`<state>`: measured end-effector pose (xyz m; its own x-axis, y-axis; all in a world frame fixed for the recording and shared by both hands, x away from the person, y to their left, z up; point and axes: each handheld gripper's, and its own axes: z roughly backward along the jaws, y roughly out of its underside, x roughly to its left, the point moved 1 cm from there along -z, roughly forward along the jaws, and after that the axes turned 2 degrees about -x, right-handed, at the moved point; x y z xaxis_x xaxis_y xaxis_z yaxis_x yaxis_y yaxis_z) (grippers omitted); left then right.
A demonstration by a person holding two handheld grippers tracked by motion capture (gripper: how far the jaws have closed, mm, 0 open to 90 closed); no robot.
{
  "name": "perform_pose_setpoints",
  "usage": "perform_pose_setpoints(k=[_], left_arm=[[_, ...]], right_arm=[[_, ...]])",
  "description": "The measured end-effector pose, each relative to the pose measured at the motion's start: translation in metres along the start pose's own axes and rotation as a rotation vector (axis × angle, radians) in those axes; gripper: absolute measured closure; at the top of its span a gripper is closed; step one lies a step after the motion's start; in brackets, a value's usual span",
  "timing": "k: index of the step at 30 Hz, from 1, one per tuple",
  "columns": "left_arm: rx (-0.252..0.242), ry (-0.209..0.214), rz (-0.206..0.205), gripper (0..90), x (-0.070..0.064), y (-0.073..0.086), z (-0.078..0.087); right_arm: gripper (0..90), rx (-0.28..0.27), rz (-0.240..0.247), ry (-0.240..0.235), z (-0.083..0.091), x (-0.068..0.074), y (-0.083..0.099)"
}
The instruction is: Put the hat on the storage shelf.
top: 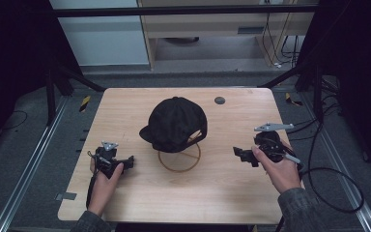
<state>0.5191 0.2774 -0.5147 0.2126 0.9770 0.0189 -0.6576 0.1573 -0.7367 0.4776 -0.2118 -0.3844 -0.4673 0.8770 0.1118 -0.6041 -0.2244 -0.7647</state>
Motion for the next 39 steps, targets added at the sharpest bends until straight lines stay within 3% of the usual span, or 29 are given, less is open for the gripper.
perform_pose_setpoints(k=[9,20,30,39], left_arm=[[0.0,0.0,0.0,0.0,0.0,0.0,0.0],[0.0,0.0,0.0,0.0,0.0,0.0,0.0],[0.0,-0.001,0.0,0.0,0.0,-0.001,-0.001],[0.0,-0.004,0.004,0.0,0.009,-0.003,-0.004]], right_arm=[[12.4,0.013,-0.006,0.009,-0.009,-0.001,0.019],[12.5,0.071,-0.036,-0.017,-0.049,0.004,0.065],[11.9,0.046,-0.086,0.03,-0.083,-0.001,0.081],[9.5,0.035,-0.034,0.102,-0.098,-0.001,0.086]])
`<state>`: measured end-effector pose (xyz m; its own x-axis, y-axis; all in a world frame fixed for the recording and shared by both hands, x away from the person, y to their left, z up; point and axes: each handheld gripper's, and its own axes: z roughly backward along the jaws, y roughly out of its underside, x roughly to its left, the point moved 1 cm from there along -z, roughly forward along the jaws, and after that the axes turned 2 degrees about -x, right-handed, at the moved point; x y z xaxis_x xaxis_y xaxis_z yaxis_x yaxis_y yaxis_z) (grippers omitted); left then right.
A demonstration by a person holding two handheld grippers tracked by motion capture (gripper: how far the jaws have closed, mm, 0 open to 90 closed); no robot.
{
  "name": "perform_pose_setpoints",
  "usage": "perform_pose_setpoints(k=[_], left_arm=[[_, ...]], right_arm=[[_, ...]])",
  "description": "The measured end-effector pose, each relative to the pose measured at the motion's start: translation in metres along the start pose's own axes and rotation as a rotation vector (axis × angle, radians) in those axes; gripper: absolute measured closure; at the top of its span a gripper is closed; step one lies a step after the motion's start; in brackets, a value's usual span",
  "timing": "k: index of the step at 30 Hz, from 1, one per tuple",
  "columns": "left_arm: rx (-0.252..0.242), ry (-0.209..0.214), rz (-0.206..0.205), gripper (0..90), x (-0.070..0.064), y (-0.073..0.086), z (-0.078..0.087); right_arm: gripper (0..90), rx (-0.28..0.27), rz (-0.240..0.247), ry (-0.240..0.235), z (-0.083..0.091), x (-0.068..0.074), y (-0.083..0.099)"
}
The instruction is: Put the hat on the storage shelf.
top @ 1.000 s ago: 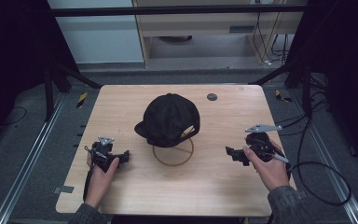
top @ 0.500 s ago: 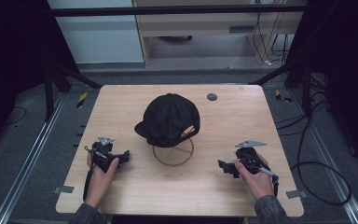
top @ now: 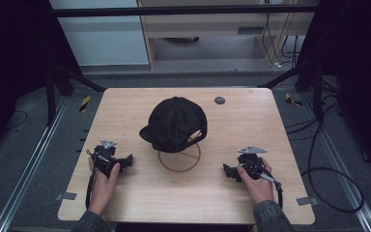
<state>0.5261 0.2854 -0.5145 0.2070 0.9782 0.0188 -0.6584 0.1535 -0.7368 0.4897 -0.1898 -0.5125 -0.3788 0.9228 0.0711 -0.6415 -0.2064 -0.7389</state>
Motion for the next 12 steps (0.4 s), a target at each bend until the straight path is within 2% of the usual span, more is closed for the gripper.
perform_pose_setpoints(k=[3,8,9,12], left_arm=[[0.0,-0.009,0.009,0.0,0.0039,0.0,-0.0001],[0.002,-0.012,0.008,0.0,0.0046,0.0001,0.0003],[-0.001,-0.013,0.014,0.0,0.0043,0.0002,0.0001],[-0.002,-0.013,0.014,0.0,0.0042,0.0003,0.0002]], right_arm=[[7.9,-0.021,0.053,0.047,-0.0033,0.0016,0.0034],[7.6,-0.031,0.06,0.056,-0.0021,0.0024,0.0064],[7.4,-0.027,0.05,0.047,-0.0006,0.0033,0.0074],[7.3,-0.028,0.063,0.045,0.0021,0.0026,0.0104]])
